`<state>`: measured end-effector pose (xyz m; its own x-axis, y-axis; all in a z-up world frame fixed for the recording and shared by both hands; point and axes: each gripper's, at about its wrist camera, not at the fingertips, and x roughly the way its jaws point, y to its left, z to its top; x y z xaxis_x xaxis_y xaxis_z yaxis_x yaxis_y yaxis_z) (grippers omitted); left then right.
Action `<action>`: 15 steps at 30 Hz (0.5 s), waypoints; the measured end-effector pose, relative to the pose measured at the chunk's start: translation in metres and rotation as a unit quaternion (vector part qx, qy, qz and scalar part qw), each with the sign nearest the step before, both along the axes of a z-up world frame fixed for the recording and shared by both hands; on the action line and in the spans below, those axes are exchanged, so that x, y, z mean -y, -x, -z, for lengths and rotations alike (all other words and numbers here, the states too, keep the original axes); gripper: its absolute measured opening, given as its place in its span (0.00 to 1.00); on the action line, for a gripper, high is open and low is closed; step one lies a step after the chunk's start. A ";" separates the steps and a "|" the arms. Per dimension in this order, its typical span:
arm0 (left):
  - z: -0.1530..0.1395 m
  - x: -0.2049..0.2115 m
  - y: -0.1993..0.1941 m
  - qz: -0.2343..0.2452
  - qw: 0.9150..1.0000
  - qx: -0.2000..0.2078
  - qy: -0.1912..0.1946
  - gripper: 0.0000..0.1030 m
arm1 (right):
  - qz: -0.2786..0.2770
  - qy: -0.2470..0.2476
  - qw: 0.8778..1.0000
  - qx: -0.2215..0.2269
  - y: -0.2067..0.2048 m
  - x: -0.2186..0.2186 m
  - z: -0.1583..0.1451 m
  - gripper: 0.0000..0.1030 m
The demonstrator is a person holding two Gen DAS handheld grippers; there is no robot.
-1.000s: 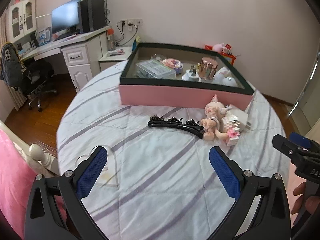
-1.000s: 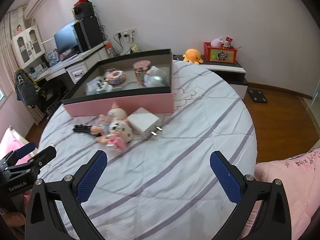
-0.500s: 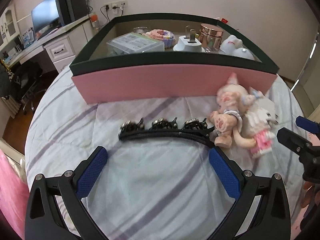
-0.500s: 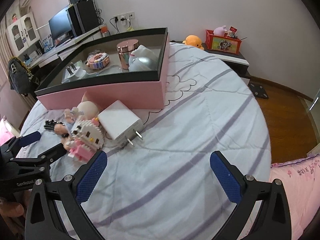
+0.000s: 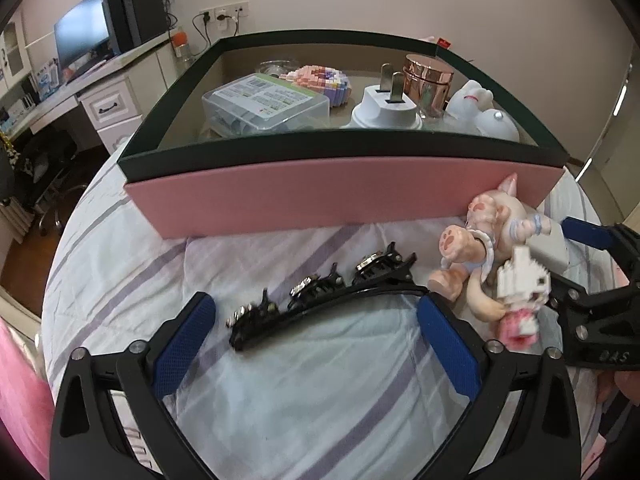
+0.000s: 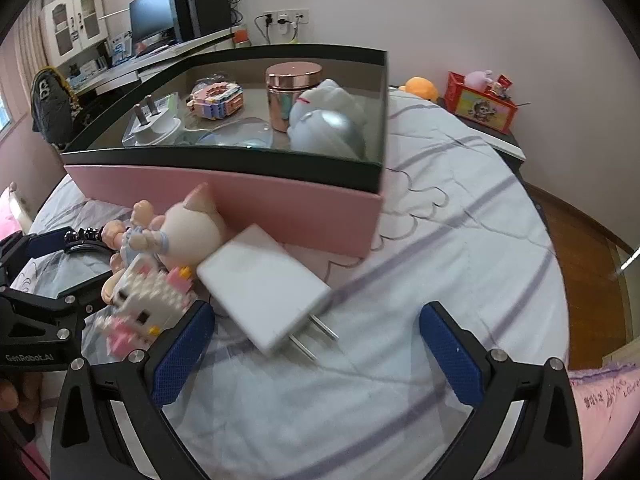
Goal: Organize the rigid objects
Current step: 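Grasp the black hair clip with the left tool while the right tool grasps the white charger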
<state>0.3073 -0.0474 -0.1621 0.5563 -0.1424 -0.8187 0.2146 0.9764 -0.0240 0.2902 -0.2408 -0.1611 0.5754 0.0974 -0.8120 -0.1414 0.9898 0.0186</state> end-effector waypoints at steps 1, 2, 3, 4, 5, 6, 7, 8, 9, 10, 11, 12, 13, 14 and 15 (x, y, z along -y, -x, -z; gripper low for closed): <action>-0.002 0.000 0.000 0.003 1.000 0.004 0.000 0.85 | -0.002 -0.001 1.000 0.003 0.000 -0.001 -0.001 0.85; -0.002 0.000 0.002 0.005 1.000 0.008 -0.003 0.77 | -0.008 -0.005 1.000 0.005 0.000 -0.002 -0.002 0.79; -0.002 0.000 0.004 0.005 1.000 0.010 -0.004 0.74 | -0.015 -0.004 1.000 0.008 0.001 -0.004 -0.003 0.67; -0.003 -0.001 0.005 0.006 1.000 0.011 -0.002 0.69 | -0.019 0.002 1.000 0.009 0.003 -0.008 -0.003 0.59; -0.004 -0.002 0.005 0.006 1.000 0.012 0.000 0.63 | -0.025 0.004 1.000 0.010 0.002 -0.010 -0.003 0.56; -0.004 -0.004 0.006 0.005 1.000 0.013 0.003 0.59 | -0.028 0.005 1.000 0.011 0.003 -0.012 -0.003 0.51; -0.006 -0.008 0.006 0.004 1.000 0.013 0.008 0.50 | -0.031 0.007 0.999 0.012 0.004 -0.013 -0.004 0.48; -0.006 -0.010 0.006 0.004 1.000 0.012 0.011 0.41 | -0.032 0.005 0.999 0.012 0.005 -0.014 -0.004 0.46; -0.007 -0.012 0.006 0.005 1.000 0.010 0.017 0.41 | -0.032 0.003 0.999 0.012 0.006 -0.014 -0.004 0.45; -0.007 -0.014 0.005 0.009 1.000 0.007 0.022 0.40 | -0.031 0.001 0.999 0.013 0.006 -0.014 -0.004 0.43; -0.008 -0.014 0.005 0.014 1.000 0.006 0.023 0.39 | -0.029 -0.003 0.999 0.013 0.008 -0.013 -0.005 0.43; -0.009 -0.013 0.006 0.021 1.000 0.007 0.018 0.38 | -0.029 -0.004 0.999 0.012 0.008 -0.013 -0.005 0.41; -0.009 -0.010 0.007 0.031 0.999 0.008 0.008 0.38 | -0.030 -0.004 0.999 0.011 0.009 -0.014 -0.005 0.41; -0.009 -0.008 0.007 0.035 0.999 0.012 0.000 0.42 | -0.031 -0.004 0.999 0.010 0.009 -0.014 -0.006 0.40; -0.009 -0.007 0.006 0.035 0.999 0.014 -0.001 0.48 | -0.031 -0.003 0.999 0.009 0.010 -0.014 -0.006 0.41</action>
<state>0.3009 -0.0405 -0.1532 0.5673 -0.1806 -0.8034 0.2834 0.9589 -0.0154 0.2806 -0.2269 -0.1551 0.5833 0.1386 -0.8004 -0.2025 0.9790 0.0220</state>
